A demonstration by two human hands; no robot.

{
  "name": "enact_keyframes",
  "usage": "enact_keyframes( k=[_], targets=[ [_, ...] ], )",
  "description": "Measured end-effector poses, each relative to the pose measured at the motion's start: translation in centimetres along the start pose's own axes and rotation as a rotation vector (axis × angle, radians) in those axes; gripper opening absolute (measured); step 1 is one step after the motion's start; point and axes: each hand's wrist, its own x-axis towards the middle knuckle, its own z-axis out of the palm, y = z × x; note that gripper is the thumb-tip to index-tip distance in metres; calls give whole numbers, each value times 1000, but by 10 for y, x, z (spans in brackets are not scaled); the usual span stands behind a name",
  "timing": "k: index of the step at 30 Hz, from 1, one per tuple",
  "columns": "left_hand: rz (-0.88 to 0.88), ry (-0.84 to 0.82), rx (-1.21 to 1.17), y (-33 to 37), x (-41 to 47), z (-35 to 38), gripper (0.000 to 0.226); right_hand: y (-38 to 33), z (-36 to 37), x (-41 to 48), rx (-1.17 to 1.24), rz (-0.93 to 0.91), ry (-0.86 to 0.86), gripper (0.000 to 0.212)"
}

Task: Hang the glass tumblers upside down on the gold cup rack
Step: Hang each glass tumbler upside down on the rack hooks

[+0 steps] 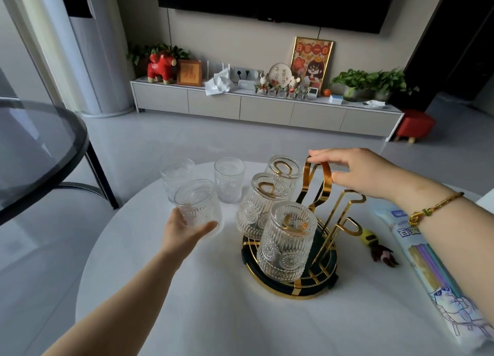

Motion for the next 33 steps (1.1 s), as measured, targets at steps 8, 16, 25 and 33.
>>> enact_keyframes(
  k=[8,16,25,33],
  targets=[
    [112,-219,-129,47,-46,-40,55,-28,-26,12,-406,13,-201,24],
    [145,-304,-91,40,-60,-50,66,-35,-32,14,-587,6,-250,15],
    [187,-312,-21,54,-60,-50,59,-35,-31,16,-498,22,-182,14],
    [175,-289,16,59,-57,-47,74,-35,-24,19,-419,91,-143,18]
  ],
)
